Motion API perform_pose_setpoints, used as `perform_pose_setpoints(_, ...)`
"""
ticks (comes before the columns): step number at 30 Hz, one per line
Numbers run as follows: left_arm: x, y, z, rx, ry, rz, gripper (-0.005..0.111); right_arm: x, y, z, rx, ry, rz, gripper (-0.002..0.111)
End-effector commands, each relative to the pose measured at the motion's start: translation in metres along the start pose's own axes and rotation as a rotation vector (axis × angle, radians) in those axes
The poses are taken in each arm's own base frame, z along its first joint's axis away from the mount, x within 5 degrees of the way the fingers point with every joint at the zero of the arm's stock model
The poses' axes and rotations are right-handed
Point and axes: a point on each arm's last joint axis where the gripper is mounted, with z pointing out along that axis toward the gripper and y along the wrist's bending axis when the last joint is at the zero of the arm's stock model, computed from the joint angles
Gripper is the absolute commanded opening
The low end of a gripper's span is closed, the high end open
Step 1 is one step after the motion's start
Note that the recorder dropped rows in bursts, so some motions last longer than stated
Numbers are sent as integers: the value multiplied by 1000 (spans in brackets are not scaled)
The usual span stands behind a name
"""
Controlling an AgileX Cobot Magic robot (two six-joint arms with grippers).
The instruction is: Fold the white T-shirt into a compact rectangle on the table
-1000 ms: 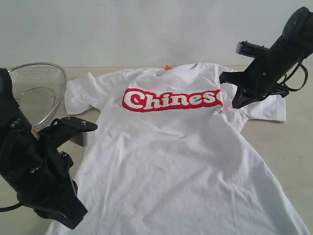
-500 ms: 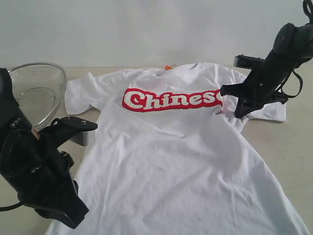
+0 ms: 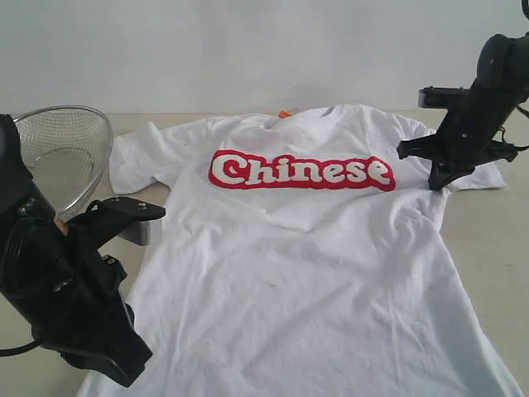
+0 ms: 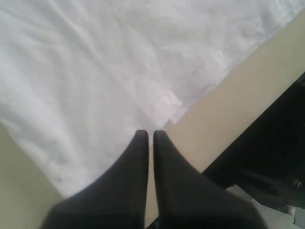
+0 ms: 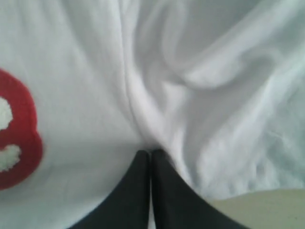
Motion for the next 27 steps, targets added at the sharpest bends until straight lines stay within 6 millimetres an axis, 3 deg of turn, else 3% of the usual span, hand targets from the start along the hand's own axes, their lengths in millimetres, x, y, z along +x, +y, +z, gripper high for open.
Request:
perform_pose_setpoints(1,0,-2,-1,5,-15,-12,5,-3,-17,-5,30,-7,0,0)
perform_pose_setpoints(4,0,-2,-1,4,-18,-11,5,1,-30,-2,25,14,37,0)
perform_pose_setpoints(7,0,-1,-1,-1,-25,-8,5,-4,-22,-15,-55,-29,97,0)
perform_pose_setpoints(9,0,-1,-1,-3,-24,-6,5,-9,-9,-40,-166,-78,120,0)
perform_pose_setpoints(12,0,-1,-1,-7,-22,13,5,-1,0,-74,-234,-49,125,0)
perform_pose_setpoints(14,0,-1,-1,-7,-22,13,5,21,14,-100,-332,-70,140,0)
perform_pose_setpoints(16,0,-1,-1,-7,-21,13,5,65,35,-120,-415,-79,115,0)
perform_pose_setpoints(17,0,-1,-1,-9,-24,24,5,93,44,-121,-404,-56,85,0)
perform_pose_setpoints(22,-2,0,-1,-18,-45,38,5,178,58,-127,-269,67,-10,0)
perform_pose_setpoints(27,-2,0,-1,-18,-45,43,5,237,62,-122,-172,189,-62,0)
